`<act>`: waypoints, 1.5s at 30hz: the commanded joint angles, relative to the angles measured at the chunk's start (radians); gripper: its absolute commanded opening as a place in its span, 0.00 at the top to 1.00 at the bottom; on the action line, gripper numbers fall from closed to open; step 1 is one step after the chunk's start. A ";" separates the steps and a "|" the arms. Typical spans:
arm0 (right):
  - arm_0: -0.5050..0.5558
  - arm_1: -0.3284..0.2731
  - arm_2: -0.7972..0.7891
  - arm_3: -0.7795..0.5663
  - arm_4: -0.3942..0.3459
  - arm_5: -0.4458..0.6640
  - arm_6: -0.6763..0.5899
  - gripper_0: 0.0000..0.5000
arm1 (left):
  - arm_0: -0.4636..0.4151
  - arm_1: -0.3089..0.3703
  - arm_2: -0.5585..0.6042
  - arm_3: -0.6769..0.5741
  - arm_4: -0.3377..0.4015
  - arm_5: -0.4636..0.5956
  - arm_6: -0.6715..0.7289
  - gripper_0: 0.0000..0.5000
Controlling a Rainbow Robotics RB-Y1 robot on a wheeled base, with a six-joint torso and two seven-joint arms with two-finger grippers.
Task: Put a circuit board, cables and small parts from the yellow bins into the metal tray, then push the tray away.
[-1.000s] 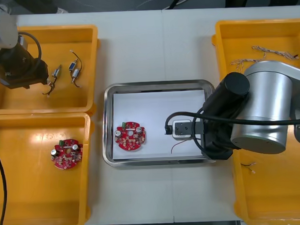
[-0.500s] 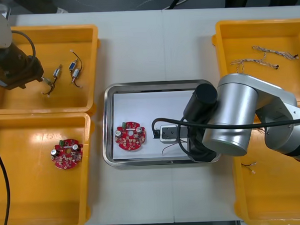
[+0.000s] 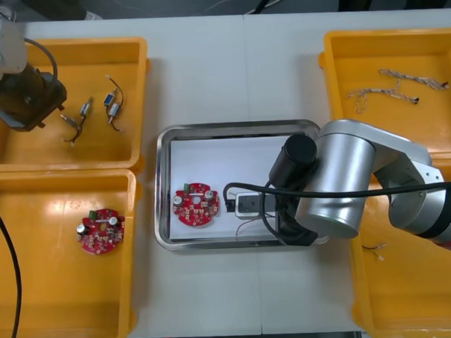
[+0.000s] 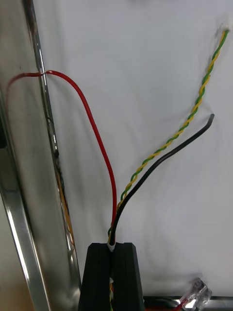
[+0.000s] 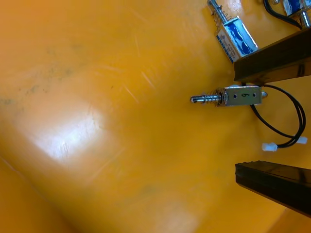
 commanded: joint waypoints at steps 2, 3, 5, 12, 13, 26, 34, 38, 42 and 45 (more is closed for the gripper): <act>-0.026 0.013 0.020 0.002 0.010 -0.022 0.057 0.87 | -0.056 -0.035 -0.029 -0.009 -0.012 -0.045 0.078 0.06; -0.026 0.013 0.020 0.002 0.014 -0.022 0.057 0.75 | -0.056 -0.041 -0.029 -0.007 -0.014 -0.049 0.080 0.06; -0.026 0.015 0.020 0.002 0.019 -0.026 0.058 0.53 | -0.056 -0.047 -0.031 0.000 -0.021 -0.055 0.083 0.05; -0.026 0.013 0.020 0.002 0.017 -0.035 0.061 0.00 | -0.056 -0.072 -0.029 0.079 -0.052 -0.130 0.080 0.06; -0.026 0.013 0.019 0.002 0.014 -0.035 0.061 0.00 | -0.056 -0.073 -0.029 0.088 -0.054 -0.135 0.078 0.05; -0.026 -0.002 -0.150 -0.101 -0.118 0.087 0.049 0.00 | -0.055 -0.072 -0.031 0.091 -0.067 -0.100 0.077 0.21; -0.026 -0.002 -0.320 -0.167 -0.196 0.210 0.029 0.00 | -0.055 -0.073 -0.029 0.092 -0.066 -0.094 0.070 0.52; -0.024 -0.002 -0.415 -0.182 -0.245 0.288 -0.055 0.00 | -0.053 -0.072 -0.029 0.092 -0.064 -0.092 0.069 0.77; -0.024 -0.002 -0.504 -0.198 -0.280 0.338 -0.134 0.00 | -0.053 -0.073 -0.029 0.092 -0.064 -0.091 0.069 0.98; -0.013 -0.002 -0.592 -0.198 -0.306 0.338 -0.194 0.00 | -0.053 -0.072 -0.029 0.091 -0.064 -0.088 0.069 1.00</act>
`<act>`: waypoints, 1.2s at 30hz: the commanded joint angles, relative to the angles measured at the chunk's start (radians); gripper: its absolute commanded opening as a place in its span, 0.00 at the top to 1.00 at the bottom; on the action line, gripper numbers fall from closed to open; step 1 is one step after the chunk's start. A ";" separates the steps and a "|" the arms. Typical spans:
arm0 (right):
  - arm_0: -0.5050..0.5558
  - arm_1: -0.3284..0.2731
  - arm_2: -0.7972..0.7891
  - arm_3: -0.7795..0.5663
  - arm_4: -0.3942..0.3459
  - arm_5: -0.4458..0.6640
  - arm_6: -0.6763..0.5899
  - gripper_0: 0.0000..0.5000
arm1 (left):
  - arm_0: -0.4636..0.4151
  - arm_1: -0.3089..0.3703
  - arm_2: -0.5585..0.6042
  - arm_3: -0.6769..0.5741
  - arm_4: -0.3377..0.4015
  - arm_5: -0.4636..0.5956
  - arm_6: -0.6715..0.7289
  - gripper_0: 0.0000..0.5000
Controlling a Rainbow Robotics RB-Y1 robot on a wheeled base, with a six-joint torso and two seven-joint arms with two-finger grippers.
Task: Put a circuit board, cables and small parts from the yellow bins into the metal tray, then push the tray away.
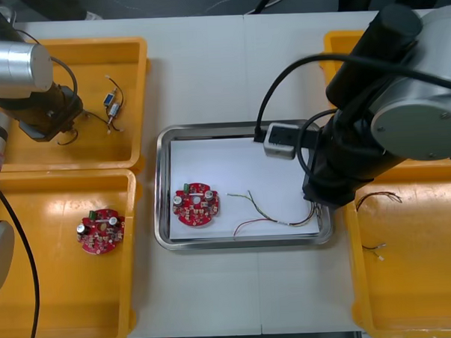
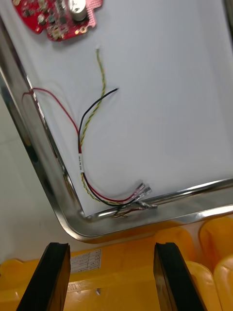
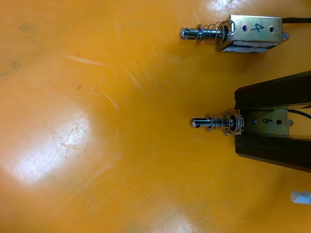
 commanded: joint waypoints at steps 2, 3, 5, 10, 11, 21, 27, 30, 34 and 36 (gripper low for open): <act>0.012 -0.002 -0.202 -0.036 -0.048 0.007 -0.106 0.00 | -0.052 -0.011 -0.011 -0.013 -0.010 0.027 0.052 1.00; 0.020 -0.002 -0.220 -0.036 -0.048 0.007 -0.117 0.00 | -0.052 -0.011 -0.011 -0.018 -0.010 0.031 0.050 1.00; 0.053 -0.008 -0.286 -0.036 -0.055 0.007 -0.157 0.00 | -0.052 -0.005 -0.011 -0.044 -0.006 0.066 0.045 1.00; 0.096 -0.042 -0.358 -0.036 -0.063 0.007 -0.237 0.00 | -0.052 0.008 0.003 -0.122 0.004 0.183 0.029 1.00; 0.101 -0.051 -0.367 -0.036 -0.064 0.007 -0.258 0.00 | -0.052 0.012 0.006 -0.142 0.007 0.208 0.026 1.00; 0.123 -0.177 -0.432 -0.031 -0.080 0.007 -0.474 0.00 | -0.052 0.032 0.029 -0.308 0.036 0.405 -0.007 1.00; 0.158 -0.238 -0.485 0.003 -0.097 0.007 -0.591 0.00 | -0.052 0.041 0.044 -0.416 0.053 0.514 -0.090 1.00; 0.176 -0.274 -0.513 0.033 -0.094 0.007 -0.663 0.00 | -0.052 0.040 0.047 -0.482 0.090 0.514 -0.111 1.00; 0.196 -0.307 -0.528 0.053 -0.072 0.007 -0.720 0.00 | -0.052 0.038 0.043 -0.554 0.161 0.514 -0.116 1.00; 0.210 -0.327 -0.537 0.069 -0.057 0.007 -0.752 0.00 | -0.050 0.035 0.017 -0.601 0.202 0.514 -0.119 1.00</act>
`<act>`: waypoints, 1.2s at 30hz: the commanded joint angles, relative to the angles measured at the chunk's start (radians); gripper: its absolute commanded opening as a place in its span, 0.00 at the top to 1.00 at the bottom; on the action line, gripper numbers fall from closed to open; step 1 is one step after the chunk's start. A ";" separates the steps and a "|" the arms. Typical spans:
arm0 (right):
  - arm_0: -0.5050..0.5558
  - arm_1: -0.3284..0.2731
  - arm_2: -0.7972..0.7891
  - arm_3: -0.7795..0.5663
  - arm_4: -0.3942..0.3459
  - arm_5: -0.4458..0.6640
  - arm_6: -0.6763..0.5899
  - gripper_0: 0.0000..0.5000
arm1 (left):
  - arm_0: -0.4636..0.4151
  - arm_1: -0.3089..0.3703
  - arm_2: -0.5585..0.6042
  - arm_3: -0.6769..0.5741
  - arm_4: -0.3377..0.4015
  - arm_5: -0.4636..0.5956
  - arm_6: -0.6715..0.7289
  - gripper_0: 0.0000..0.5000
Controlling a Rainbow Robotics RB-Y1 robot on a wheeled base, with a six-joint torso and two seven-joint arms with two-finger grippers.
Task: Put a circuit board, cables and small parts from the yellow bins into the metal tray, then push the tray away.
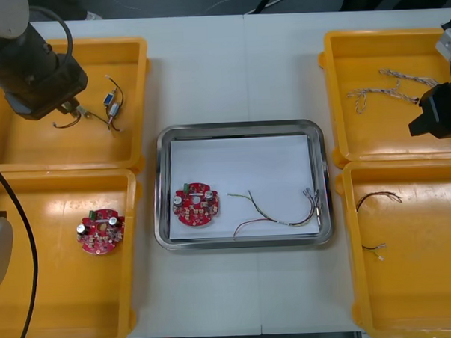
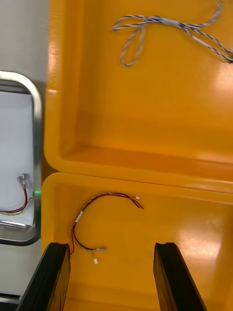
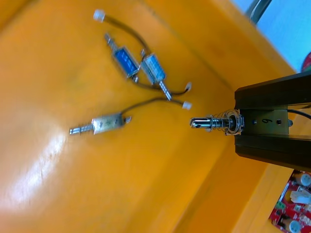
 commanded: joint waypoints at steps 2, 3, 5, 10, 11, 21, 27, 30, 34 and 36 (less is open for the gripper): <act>0.045 -0.083 -0.056 0.026 0.044 0.003 -0.100 0.00 | -0.043 0.032 -0.039 -0.138 0.092 0.009 -0.087 1.00; 0.054 -0.081 -0.069 0.030 0.059 0.003 -0.100 0.00 | -0.041 0.032 -0.067 -0.156 0.104 0.009 -0.087 1.00; 0.063 -0.083 -0.090 0.041 0.073 0.003 -0.092 0.00 | -0.038 0.029 -0.108 -0.185 0.112 0.009 -0.084 1.00; 0.059 -0.083 -0.133 0.107 0.072 0.003 -0.058 0.00 | -0.008 -0.023 -0.179 -0.267 0.095 0.009 -0.078 1.00; 0.049 -0.083 -0.135 0.131 0.076 0.003 -0.024 0.00 | 0.002 -0.040 -0.189 -0.285 0.091 0.009 -0.078 1.00; -0.020 -0.083 -0.136 0.288 0.136 0.003 0.164 0.00 | 0.023 -0.147 -0.373 -0.336 0.028 0.009 -0.066 1.00; -0.043 -0.083 -0.110 0.345 0.165 0.002 0.250 0.00 | 0.054 -0.177 -0.464 -0.307 -0.002 0.009 -0.069 1.00; -0.066 -0.083 -0.072 0.381 0.179 -0.039 0.278 0.00 | 0.083 -0.180 -0.501 -0.299 -0.014 0.009 -0.073 1.00; -0.106 -0.083 -0.009 0.434 0.187 -0.107 0.279 0.00 | 0.109 -0.178 -0.525 -0.285 -0.023 0.009 -0.087 1.00; -0.121 -0.083 0.020 0.458 0.188 -0.145 0.282 0.00 | 0.107 -0.178 -0.525 -0.268 -0.021 0.009 -0.095 1.00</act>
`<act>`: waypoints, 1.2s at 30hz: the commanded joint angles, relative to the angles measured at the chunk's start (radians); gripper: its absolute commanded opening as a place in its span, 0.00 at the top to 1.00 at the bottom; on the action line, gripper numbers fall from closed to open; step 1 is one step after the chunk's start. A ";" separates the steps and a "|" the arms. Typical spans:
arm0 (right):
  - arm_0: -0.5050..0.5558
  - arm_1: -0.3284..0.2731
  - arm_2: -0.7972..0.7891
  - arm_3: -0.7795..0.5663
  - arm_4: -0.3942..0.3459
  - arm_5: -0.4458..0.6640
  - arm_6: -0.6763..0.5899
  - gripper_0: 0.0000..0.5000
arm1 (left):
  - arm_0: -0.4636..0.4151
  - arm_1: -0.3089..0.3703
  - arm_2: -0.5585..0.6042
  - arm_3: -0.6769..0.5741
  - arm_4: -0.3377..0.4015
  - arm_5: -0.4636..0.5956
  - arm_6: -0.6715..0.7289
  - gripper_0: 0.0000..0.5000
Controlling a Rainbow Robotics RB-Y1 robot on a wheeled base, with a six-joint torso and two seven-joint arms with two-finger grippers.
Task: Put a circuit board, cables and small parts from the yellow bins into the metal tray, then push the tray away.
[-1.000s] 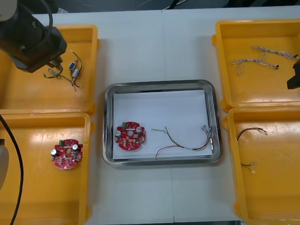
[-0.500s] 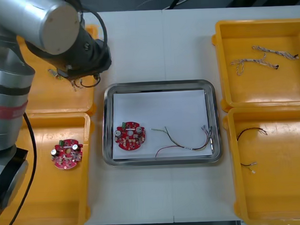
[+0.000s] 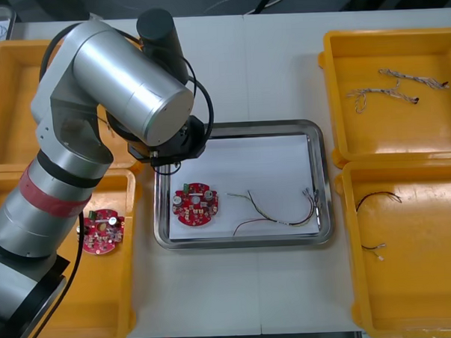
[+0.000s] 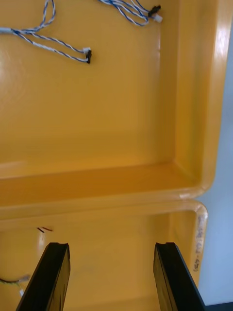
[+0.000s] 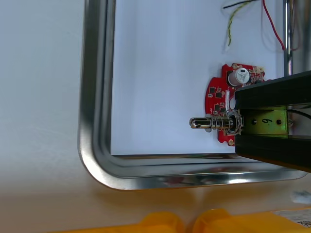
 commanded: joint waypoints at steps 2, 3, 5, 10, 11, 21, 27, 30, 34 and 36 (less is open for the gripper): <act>-0.094 -0.038 0.110 0.065 0.013 -0.101 0.032 0.00 | 0.018 -0.021 -0.025 0.035 -0.017 0.007 -0.081 1.00; -0.108 -0.038 0.132 0.087 0.016 -0.124 0.034 0.00 | 0.018 -0.023 -0.031 0.049 -0.025 -0.002 -0.084 1.00; -0.129 -0.037 0.165 0.119 0.019 -0.154 0.032 0.00 | 0.018 -0.023 -0.035 0.072 -0.036 -0.033 -0.087 1.00; -0.211 -0.023 0.247 0.230 0.024 -0.217 0.041 0.00 | 0.009 -0.037 -0.034 0.135 -0.065 -0.108 -0.104 1.00; -0.223 -0.020 0.254 0.243 0.025 -0.222 0.043 0.00 | 0.007 -0.040 -0.032 0.141 -0.067 -0.112 -0.106 1.00; -0.421 0.060 0.394 0.498 0.067 -0.315 0.072 0.00 | -0.004 -0.060 -0.026 0.185 -0.074 -0.172 -0.127 1.00; -0.499 0.136 0.409 0.615 0.139 -0.360 0.095 0.00 | -0.005 -0.063 -0.026 0.187 -0.060 -0.210 -0.137 1.00; -0.522 0.170 0.409 0.662 0.166 -0.390 0.129 0.00 | -0.005 -0.061 -0.026 0.201 -0.059 -0.240 -0.144 1.00; -0.551 0.208 0.409 0.733 0.179 -0.440 0.236 0.00 | -0.005 -0.061 -0.026 0.219 -0.070 -0.256 -0.160 1.00; -0.557 0.222 0.409 0.757 0.176 -0.458 0.287 0.00 | -0.005 -0.061 -0.026 0.227 -0.074 -0.263 -0.167 1.00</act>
